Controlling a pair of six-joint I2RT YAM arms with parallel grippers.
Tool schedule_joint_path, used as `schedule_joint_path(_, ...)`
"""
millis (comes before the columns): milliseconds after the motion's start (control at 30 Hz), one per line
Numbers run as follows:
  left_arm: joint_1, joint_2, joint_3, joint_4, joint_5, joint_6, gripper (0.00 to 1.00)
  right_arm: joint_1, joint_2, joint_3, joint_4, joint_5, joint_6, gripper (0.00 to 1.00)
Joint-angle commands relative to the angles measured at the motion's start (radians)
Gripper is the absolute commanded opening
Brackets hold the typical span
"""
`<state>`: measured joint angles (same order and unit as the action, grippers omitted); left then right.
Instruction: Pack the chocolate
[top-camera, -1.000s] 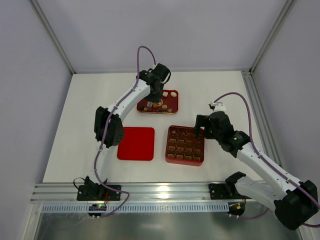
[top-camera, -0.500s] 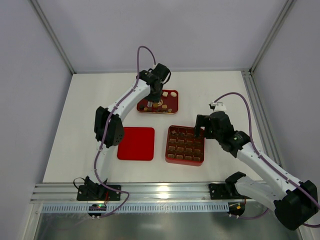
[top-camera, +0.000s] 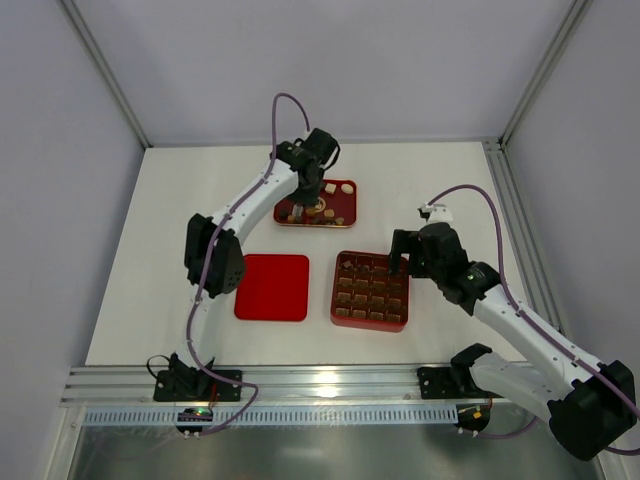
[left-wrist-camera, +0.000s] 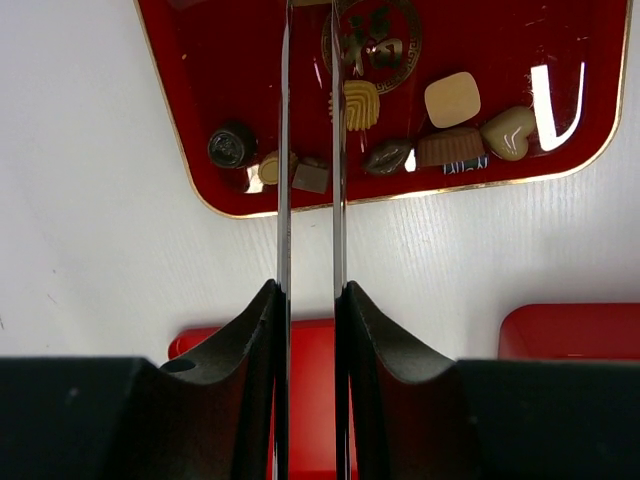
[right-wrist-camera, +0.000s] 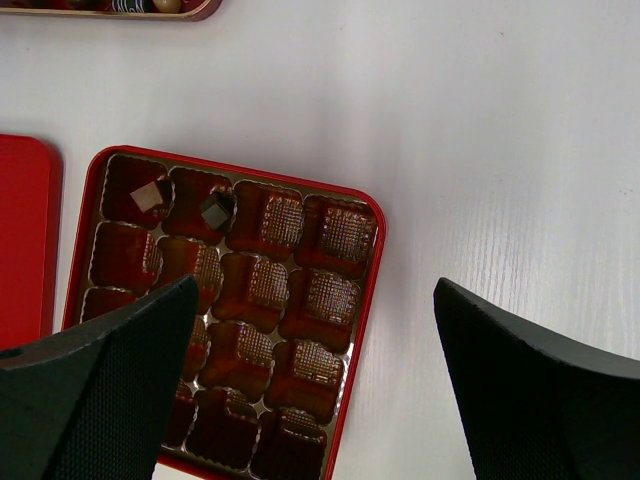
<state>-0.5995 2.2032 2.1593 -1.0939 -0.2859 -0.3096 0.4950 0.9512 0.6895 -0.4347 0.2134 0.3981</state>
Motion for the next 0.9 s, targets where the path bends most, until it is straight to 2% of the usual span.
schedule_joint_path(0,0.007,-0.1,-0.009,0.005,0.011,0.007,0.25,-0.004,-0.005,0.011,0.031,0.001,-0.001,1.0)
schedule_joint_path(567,0.0,-0.21,-0.061,-0.014,0.053,0.001,0.25,-0.006,0.003,0.016,0.04,0.01,0.008,1.0)
schedule_joint_path(867,-0.057,-0.321,-0.151,-0.018,0.07,-0.022,0.25,-0.007,0.024,0.05,0.039,0.026,0.018,1.0)
